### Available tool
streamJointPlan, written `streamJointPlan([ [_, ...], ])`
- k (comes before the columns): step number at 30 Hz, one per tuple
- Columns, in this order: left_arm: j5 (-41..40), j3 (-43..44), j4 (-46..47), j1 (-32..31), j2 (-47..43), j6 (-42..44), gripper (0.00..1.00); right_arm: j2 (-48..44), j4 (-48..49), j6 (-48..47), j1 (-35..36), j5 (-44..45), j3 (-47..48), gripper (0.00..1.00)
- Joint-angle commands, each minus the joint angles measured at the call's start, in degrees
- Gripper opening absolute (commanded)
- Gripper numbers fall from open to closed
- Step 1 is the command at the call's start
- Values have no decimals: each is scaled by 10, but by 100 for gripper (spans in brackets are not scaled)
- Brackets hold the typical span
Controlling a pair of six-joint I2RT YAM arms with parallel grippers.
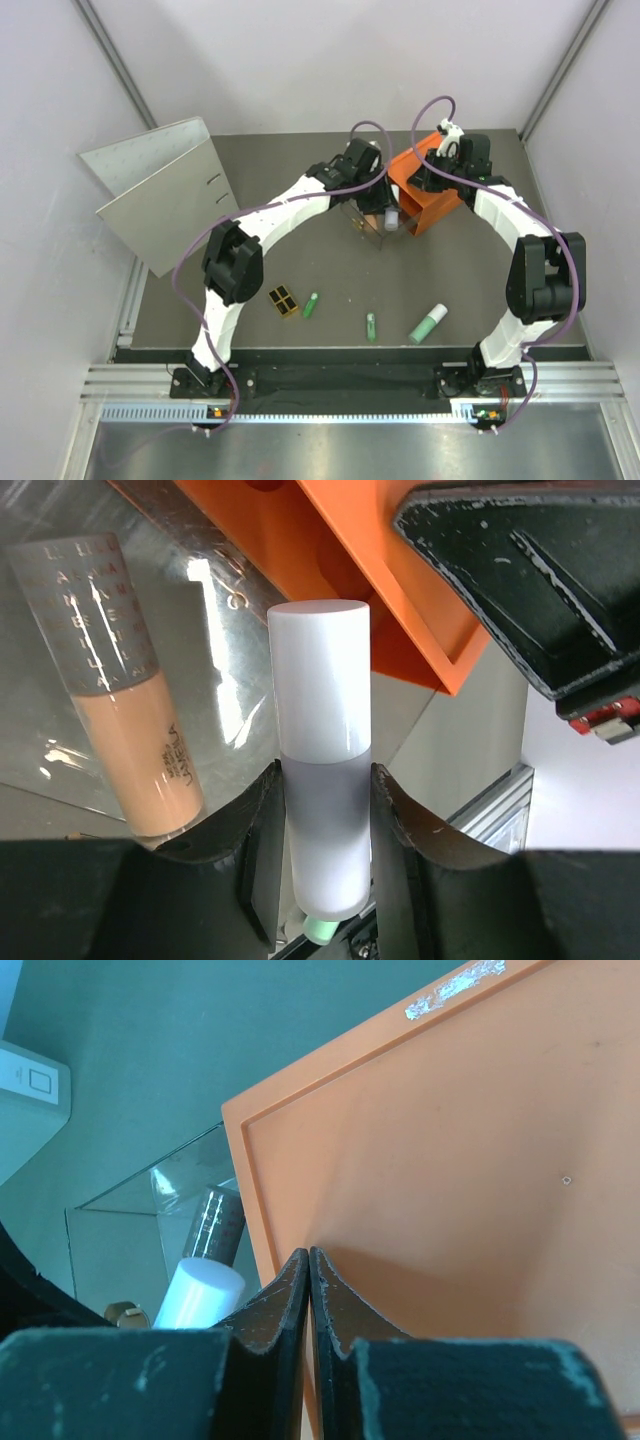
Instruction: Organize the makeup
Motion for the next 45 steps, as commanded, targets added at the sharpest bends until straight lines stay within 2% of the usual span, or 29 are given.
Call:
streamJointPlan([
  [1,-17,29,10,4,10,1,0,43,-136,-23,-2,40,-49,5],
  [9,-32,67,-31,15,41,8,4,46,-132,-21,-2,39,-53,5],
  [13,-26,82,-38,16,55,9,17,46,-132,-21,-2,38,-53,5],
  [17,-30,113,-65,18,69,16,37,46,-133,-21,-2,38,-53,5],
  [21,-44,122,-70,22,58,26,51,47,-135,-21,-2,39,-52,5],
  [26,-38,130,-72,29,49,38,55,49,-136,-22,-2,37,-50,5],
  [31,-26,139,-63,34,22,51,47,50,-135,-21,-2,37,-49,5],
  [34,-9,139,-58,33,-5,64,48,50,-135,-20,-2,37,-48,5],
  [37,-7,129,-53,20,-35,112,50,52,-133,-18,-2,37,-48,5],
  [42,-16,95,-57,-29,-72,181,51,56,-134,-14,-1,32,-45,5],
  [45,-62,71,-69,-84,-91,240,55,57,-134,-11,-2,29,-41,5],
])
